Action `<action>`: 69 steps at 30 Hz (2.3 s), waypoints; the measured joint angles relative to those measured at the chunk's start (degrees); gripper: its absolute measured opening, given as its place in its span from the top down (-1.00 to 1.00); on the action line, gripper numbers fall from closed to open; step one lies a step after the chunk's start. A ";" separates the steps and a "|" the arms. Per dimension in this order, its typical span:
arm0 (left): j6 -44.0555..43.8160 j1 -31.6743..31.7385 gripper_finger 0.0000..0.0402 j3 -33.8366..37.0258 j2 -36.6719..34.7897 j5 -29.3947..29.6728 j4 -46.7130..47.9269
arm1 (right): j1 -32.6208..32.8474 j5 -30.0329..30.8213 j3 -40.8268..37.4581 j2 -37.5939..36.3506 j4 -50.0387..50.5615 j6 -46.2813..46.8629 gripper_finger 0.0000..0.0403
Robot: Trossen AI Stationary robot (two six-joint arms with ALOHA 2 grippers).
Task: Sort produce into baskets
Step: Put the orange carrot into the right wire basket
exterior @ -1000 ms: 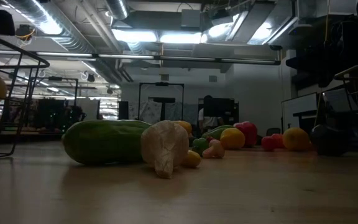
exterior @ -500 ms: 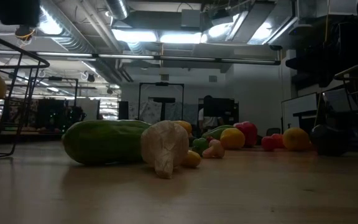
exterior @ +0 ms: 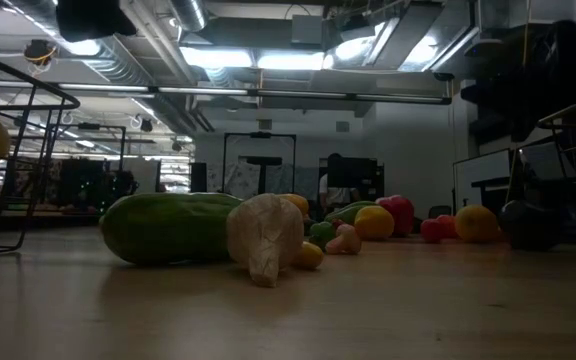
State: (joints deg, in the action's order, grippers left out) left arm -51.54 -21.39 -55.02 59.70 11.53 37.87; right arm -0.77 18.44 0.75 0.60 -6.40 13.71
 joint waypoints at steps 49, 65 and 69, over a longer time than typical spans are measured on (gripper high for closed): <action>7.81 7.98 -0.46 0.00 0.02 6.21 0.00 | -0.02 15.95 26.70 14.04 28.44 17.39 -0.48; 23.21 18.29 -0.46 4.84 4.24 5.19 -22.29 | -18.02 4.42 49.92 41.55 52.41 19.20 -0.47; 27.33 19.08 -0.46 4.90 6.69 5.16 -25.35 | -27.27 -5.21 50.97 48.17 55.16 17.41 -0.47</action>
State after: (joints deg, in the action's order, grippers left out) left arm -24.21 -2.31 -50.13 66.39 16.69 12.52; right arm -28.04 13.23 51.72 48.77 48.76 31.12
